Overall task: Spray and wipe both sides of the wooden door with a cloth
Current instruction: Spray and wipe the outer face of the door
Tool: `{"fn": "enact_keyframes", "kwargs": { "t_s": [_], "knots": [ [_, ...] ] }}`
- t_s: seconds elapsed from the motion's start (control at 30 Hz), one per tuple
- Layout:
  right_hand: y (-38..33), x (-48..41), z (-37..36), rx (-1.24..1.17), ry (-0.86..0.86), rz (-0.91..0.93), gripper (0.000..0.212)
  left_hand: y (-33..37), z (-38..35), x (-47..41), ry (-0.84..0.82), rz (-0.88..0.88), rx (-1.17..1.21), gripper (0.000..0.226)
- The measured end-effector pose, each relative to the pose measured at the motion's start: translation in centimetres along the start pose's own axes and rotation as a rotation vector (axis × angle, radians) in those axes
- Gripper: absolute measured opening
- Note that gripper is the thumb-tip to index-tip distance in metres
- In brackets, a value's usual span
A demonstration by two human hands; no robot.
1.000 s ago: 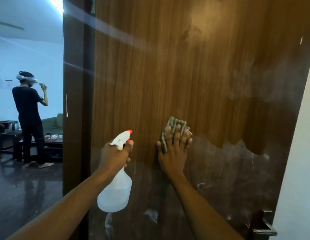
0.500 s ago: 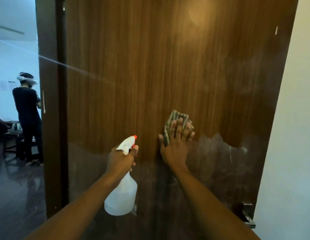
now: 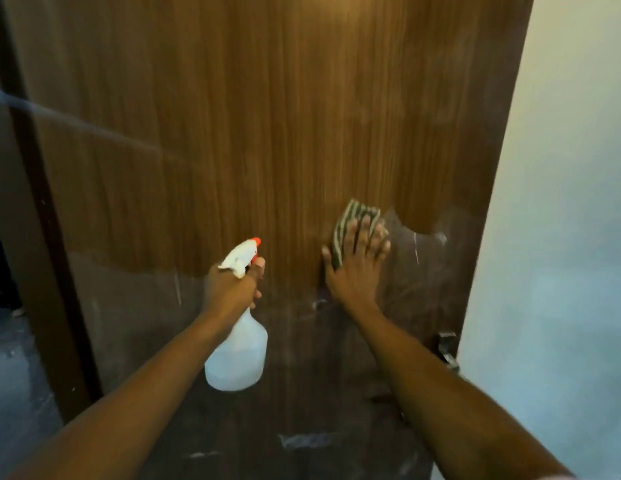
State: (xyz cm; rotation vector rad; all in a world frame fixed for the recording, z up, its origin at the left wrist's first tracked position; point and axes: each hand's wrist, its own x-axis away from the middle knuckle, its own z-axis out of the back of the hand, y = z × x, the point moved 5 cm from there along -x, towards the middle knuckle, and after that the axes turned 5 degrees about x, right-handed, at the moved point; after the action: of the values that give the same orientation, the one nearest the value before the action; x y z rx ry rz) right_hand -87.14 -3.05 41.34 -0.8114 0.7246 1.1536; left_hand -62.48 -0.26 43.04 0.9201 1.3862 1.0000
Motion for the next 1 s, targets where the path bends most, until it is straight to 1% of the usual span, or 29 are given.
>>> {"fn": "enact_keyframes", "kwargs": {
  "t_s": [0.07, 0.1, 0.17, 0.23, 0.27, 0.3, 0.33, 0.4, 0.47, 0.53, 0.57, 0.6, 0.7, 0.77, 0.8, 0.83, 0.87, 0.93, 1.0],
  "knots": [
    [-1.6, -2.3, 1.2, -0.038, -0.002, -0.052, 0.084, 0.1, -0.7, -0.2, -0.011, 0.008, -0.002, 0.040],
    [-2.5, -3.0, 1.2, -0.030, -0.011, -0.028, 0.085, 0.1, -1.1, -0.3, -0.013, 0.013, 0.003, 0.039],
    [-3.9, -2.6, 0.6, 0.013, -0.005, 0.118, 0.084, -0.1, -2.0, -0.5, -0.031, 0.019, 0.011, 0.039],
    [-4.2, 0.3, -0.5, 0.049, -0.014, 0.306, 0.079, -0.4, -2.9, -0.3, -0.042, 0.020, 0.007, 0.039],
    [-3.5, 2.1, -1.3, 0.063, -0.039, 0.355, 0.077, -0.6, -3.2, -0.3, -0.045, 0.022, 0.004, 0.039],
    [-2.3, 3.8, -2.0, 0.076, -0.070, 0.346, 0.075, -0.9, -3.5, -0.2, -0.048, 0.024, 0.003, 0.039],
    [-0.5, 5.0, -2.7, 0.086, -0.109, 0.282, 0.075, -1.2, -3.9, -0.1, -0.054, 0.029, 0.004, 0.039],
    [3.6, 6.0, -3.0, 0.070, -0.180, 0.063, 0.077, -1.9, -4.4, 0.2, -0.071, 0.049, 0.009, 0.041],
    [6.5, 4.8, -2.1, 0.033, -0.187, -0.120, 0.078, -2.5, -5.0, 0.7, -0.077, 0.077, 0.014, 0.044],
    [6.6, 1.5, -0.2, -0.014, -0.131, -0.196, 0.080, -2.7, -5.7, 0.8, -0.074, 0.083, 0.003, 0.043],
    [5.9, -0.4, 0.8, -0.038, -0.097, -0.194, 0.080, -2.5, -6.2, 0.9, -0.073, 0.080, -0.002, 0.042],
    [4.8, -1.9, 1.4, -0.047, -0.075, -0.159, 0.081, -2.3, -6.7, 0.8, -0.069, 0.074, -0.005, 0.042],
    [2.5, -2.4, 0.9, 0.014, -0.033, 0.068, 0.084, -1.3, -8.5, 0.4, -0.054, 0.045, -0.021, 0.042],
    [3.8, 0.2, -0.6, 0.034, -0.038, 0.166, 0.082, -0.9, -10.0, 0.4, -0.047, 0.043, -0.001, 0.045],
    [5.3, 1.4, -1.3, 0.036, -0.050, 0.173, 0.082, -0.7, -10.7, 0.4, -0.043, 0.040, 0.013, 0.046],
    [7.1, 2.3, -1.7, 0.026, -0.059, 0.142, 0.081, -0.6, -11.3, 0.4, -0.042, 0.036, 0.022, 0.048],
    [9.0, 2.5, -1.9, 0.008, -0.074, 0.072, 0.082, -0.6, -11.9, 0.5, -0.041, 0.037, 0.024, 0.048],
    [12.8, 1.3, -1.4, -0.047, -0.089, -0.148, 0.083, -0.7, -13.3, 0.7, -0.030, 0.046, 0.025, 0.048],
    [15.1, -1.6, 0.2, -0.111, -0.032, -0.354, 0.085, -0.6, -14.6, 1.0, -0.029, 0.038, 0.016, 0.045]
  ]
}}
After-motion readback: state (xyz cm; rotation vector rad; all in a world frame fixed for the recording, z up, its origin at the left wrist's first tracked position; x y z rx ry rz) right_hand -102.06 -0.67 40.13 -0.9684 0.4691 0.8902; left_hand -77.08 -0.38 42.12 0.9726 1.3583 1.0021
